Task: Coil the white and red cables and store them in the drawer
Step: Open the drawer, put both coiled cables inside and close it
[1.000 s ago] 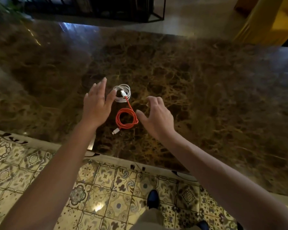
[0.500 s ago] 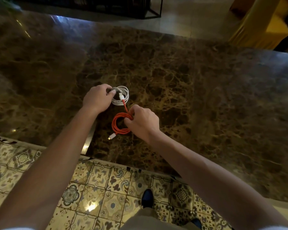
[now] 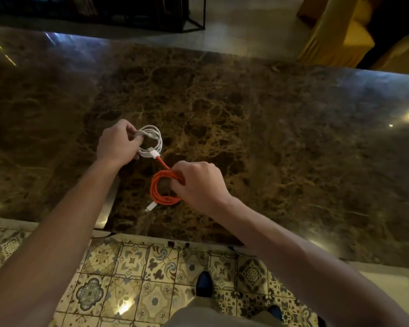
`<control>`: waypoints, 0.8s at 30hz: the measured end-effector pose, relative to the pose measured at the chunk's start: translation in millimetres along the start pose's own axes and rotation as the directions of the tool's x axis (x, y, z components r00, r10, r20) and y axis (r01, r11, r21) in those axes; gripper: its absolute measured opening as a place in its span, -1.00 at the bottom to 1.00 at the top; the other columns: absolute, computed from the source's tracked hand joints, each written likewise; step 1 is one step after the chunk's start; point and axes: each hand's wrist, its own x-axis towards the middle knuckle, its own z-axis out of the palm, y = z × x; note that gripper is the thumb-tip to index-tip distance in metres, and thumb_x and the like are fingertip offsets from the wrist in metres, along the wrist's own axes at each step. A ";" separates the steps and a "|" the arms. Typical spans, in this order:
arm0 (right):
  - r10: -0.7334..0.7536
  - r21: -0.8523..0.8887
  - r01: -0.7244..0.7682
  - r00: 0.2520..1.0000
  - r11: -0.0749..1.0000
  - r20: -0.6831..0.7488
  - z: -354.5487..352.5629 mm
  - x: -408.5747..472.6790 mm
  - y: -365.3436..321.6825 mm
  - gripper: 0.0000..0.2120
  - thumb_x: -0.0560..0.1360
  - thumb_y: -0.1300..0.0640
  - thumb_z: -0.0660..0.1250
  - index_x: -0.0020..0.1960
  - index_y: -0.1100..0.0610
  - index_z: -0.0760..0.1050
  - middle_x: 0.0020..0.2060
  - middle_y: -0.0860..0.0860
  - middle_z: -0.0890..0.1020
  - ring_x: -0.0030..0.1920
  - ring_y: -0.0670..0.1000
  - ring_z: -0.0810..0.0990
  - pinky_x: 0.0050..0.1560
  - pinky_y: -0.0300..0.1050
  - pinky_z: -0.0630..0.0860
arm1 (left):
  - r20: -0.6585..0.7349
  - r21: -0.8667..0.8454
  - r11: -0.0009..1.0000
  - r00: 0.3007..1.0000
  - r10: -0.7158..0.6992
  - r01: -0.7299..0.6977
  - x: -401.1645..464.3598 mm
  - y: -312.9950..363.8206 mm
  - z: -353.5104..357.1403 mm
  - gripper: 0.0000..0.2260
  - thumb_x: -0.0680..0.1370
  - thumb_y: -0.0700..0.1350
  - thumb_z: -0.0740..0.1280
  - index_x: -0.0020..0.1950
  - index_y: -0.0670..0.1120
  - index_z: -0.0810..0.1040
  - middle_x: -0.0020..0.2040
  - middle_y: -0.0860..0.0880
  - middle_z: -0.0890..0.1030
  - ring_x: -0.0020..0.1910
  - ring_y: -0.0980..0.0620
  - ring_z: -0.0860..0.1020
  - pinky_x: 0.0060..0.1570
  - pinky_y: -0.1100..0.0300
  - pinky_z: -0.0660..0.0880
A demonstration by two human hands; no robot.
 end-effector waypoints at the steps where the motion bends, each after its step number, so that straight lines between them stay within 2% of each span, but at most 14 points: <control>1: 0.000 0.007 0.000 1.000 1.000 -0.019 -5.2 -5.1 2.7 -0.80 0.58 0.06 0.35 0.15 0.07 0.66 -0.20 -0.07 0.71 -0.29 -0.05 0.65 -0.23 -0.14 0.63 | 0.003 -0.020 1.000 1.000 0.004 -0.004 -2.4 0.8 1.4 -0.87 0.63 -0.06 0.42 0.11 -0.06 0.55 -0.13 0.01 0.66 -0.38 0.03 0.70 -0.20 0.03 0.67; 5: 0.025 0.039 -0.022 0.996 0.999 -0.090 -24.9 -26.8 20.4 -0.63 0.57 0.07 0.36 0.37 0.02 0.57 -0.10 -0.07 0.74 -0.20 -0.07 0.68 -0.14 -0.09 0.67 | 0.029 -0.110 0.992 0.997 0.069 -0.065 -13.8 8.5 8.8 -0.76 0.66 -0.11 0.37 0.34 -0.07 0.58 0.03 -0.04 0.69 -0.41 0.04 0.69 -0.41 0.19 0.57; 9: 0.074 0.075 -0.063 0.985 0.995 -0.154 -50.4 -62.1 38.7 -0.55 0.57 0.09 0.38 0.45 -0.01 0.51 0.01 -0.05 0.76 -0.12 -0.07 0.71 -0.06 -0.11 0.69 | 0.053 -0.212 0.971 0.991 0.124 -0.111 -31.5 32.2 18.0 -0.73 0.66 -0.19 0.34 0.35 -0.05 0.63 -0.10 -0.05 0.72 -0.47 0.05 0.67 -0.51 0.28 0.57; 11: 0.104 0.102 -0.086 0.978 0.991 -0.180 -64.6 -84.6 49.0 -0.55 0.58 0.08 0.39 0.47 -0.02 0.50 0.04 -0.06 0.76 -0.15 -0.15 0.68 -0.06 -0.27 0.65 | 0.084 -0.254 0.958 0.984 0.157 -0.131 -44.7 51.7 23.0 -0.73 0.66 -0.21 0.33 0.35 -0.04 0.62 -0.10 -0.07 0.72 -0.45 0.03 0.67 -0.50 0.30 0.57; 13: 0.150 0.136 -0.123 0.967 0.983 -0.207 -79.6 -110.9 61.1 -0.55 0.58 0.08 0.41 0.47 -0.05 0.50 0.01 -0.11 0.75 -0.25 -0.28 0.58 -0.11 -0.48 0.52 | 0.119 -0.321 0.935 0.973 0.197 -0.150 -61.9 74.4 29.5 -0.71 0.67 -0.20 0.34 0.37 0.00 0.61 -0.07 -0.07 0.72 -0.44 0.04 0.68 -0.46 0.26 0.61; 14: 0.175 0.154 -0.143 0.958 0.978 -0.225 -87.1 -125.2 67.8 -0.53 0.58 0.08 0.41 0.47 -0.07 0.49 -0.02 -0.13 0.73 -0.28 -0.31 0.57 -0.12 -0.50 0.50 | 0.139 -0.361 0.919 0.966 0.220 -0.157 -71.9 86.6 33.7 -0.71 0.67 -0.19 0.34 0.38 0.03 0.60 -0.05 -0.07 0.73 -0.43 0.04 0.68 -0.43 0.22 0.63; 15: 0.200 0.172 -0.161 0.950 0.972 -0.241 -94.7 -140.5 75.3 -0.52 0.58 0.09 0.42 0.48 -0.09 0.47 -0.03 -0.14 0.72 -0.25 -0.31 0.60 -0.10 -0.47 0.54 | 0.159 -0.394 0.904 0.956 0.247 -0.169 -83.3 99.2 38.5 -0.70 0.68 -0.18 0.34 0.38 0.06 0.59 -0.05 -0.04 0.73 -0.41 0.03 0.69 -0.41 0.19 0.65; 18: 0.310 0.183 -0.270 0.917 0.945 -0.251 -119.8 -187.7 100.2 -0.47 0.60 0.14 0.40 0.53 -0.09 0.39 -0.01 -0.05 0.73 -0.09 -0.11 0.72 0.04 -0.14 0.69 | 0.212 -0.464 0.858 0.913 0.349 -0.221 -120.4 137.2 55.1 -0.71 0.68 -0.16 0.34 0.38 0.08 0.58 -0.03 -0.01 0.72 -0.39 0.00 0.70 -0.38 0.16 0.67; 19: 0.355 0.178 -0.318 0.902 0.931 -0.246 -128.6 -203.0 109.7 -0.41 0.60 0.13 0.40 0.57 -0.08 0.32 -0.07 -0.08 0.71 -0.13 -0.12 0.71 0.01 -0.17 0.68 | 0.221 -0.485 0.844 0.901 0.374 -0.231 -132.1 148.3 61.3 -0.72 0.68 -0.17 0.34 0.36 0.07 0.58 -0.02 -0.03 0.72 -0.40 -0.03 0.70 -0.39 0.13 0.66; 21: 0.439 0.191 -0.402 0.868 0.896 -0.232 -144.2 -232.9 126.6 -0.27 0.59 0.12 0.42 0.65 -0.03 0.15 -0.15 -0.16 0.66 -0.21 -0.20 0.65 -0.09 -0.42 0.57 | 0.234 -0.514 0.824 0.884 0.403 -0.240 -155.6 168.7 73.0 -0.72 0.67 -0.20 0.35 0.35 0.03 0.60 -0.03 -0.05 0.73 -0.41 -0.06 0.69 -0.40 0.09 0.65; 23: 0.474 0.187 -0.437 0.841 0.880 -0.262 -155.1 -261.8 142.0 -0.28 0.58 0.15 0.44 0.65 0.02 0.19 -0.13 -0.14 0.67 -0.18 -0.17 0.66 -0.08 -0.50 0.52 | 0.248 -0.524 0.816 0.872 0.422 -0.246 -181.1 185.2 85.2 -0.73 0.67 -0.20 0.35 0.35 0.02 0.60 -0.06 -0.03 0.73 -0.41 -0.05 0.69 -0.43 0.11 0.63; 24: 0.469 0.176 -0.435 0.834 0.883 -0.292 -159.4 -276.0 149.2 -0.34 0.57 0.17 0.44 0.61 0.03 0.29 -0.09 -0.11 0.70 -0.12 -0.12 0.69 -0.01 -0.44 0.56 | 0.253 -0.534 0.810 0.869 0.425 -0.241 -194.8 192.8 91.2 -0.73 0.67 -0.20 0.34 0.34 0.02 0.60 -0.08 -0.02 0.73 -0.41 -0.04 0.68 -0.44 0.12 0.63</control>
